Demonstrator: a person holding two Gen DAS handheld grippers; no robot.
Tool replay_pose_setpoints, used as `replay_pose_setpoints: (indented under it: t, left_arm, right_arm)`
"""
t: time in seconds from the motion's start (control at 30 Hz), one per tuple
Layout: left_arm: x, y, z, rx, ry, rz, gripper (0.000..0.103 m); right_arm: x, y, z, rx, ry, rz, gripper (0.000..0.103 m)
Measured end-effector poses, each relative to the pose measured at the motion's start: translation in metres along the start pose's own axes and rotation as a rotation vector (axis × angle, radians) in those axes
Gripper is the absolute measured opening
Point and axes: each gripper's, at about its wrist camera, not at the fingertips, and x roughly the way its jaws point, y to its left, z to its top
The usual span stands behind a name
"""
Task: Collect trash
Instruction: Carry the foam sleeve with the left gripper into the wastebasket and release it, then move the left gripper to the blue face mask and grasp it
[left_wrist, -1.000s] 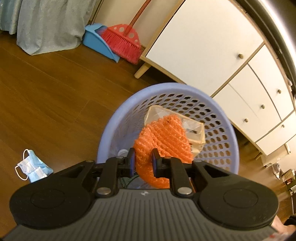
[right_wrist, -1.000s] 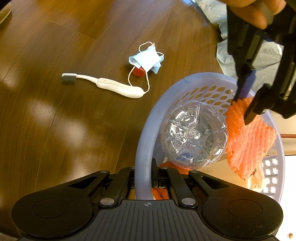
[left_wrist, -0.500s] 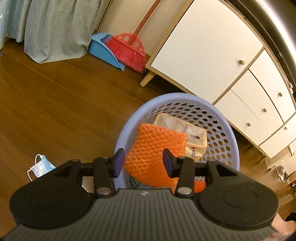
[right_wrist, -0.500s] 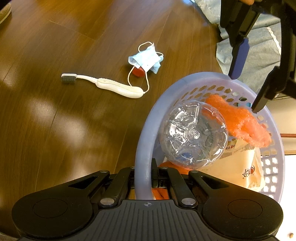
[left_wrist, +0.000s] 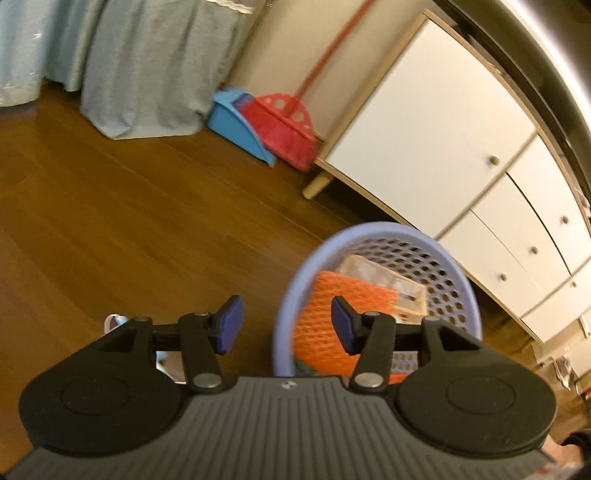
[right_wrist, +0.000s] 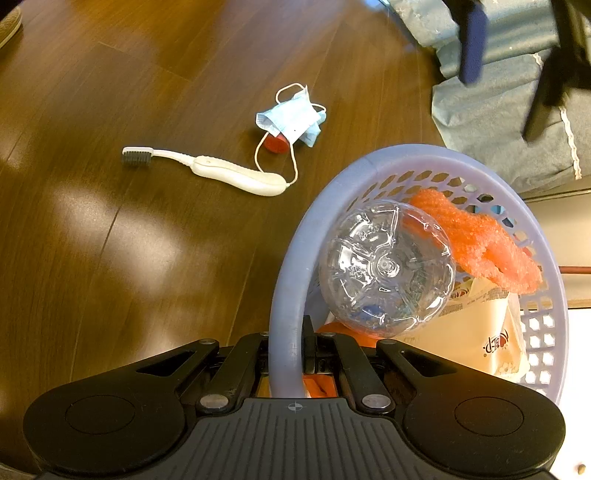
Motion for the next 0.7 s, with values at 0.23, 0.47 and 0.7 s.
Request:
replay_pose_setpoints:
  t: [0.23,0.47,0.7]
  left_arm:
    - [-0.01,0.052,-0.008,-0.057,-0.015,0.132,0.049]
    - [-0.009,0.084,-0.028,-0.069,0.013,0.211,0.053]
    - [0.008,0.103,-0.054,-0.062,0.071,0.234,0.055]
  right_arm:
    - [0.0,-0.001,0.0,0.0,-0.001,0.0,0.0]
    - [0.0,-0.001,0.0,-0.001,-0.001,0.0,0.0]
    - [0.001,0.0,-0.001,-0.004,-0.003,0.001,0.0]
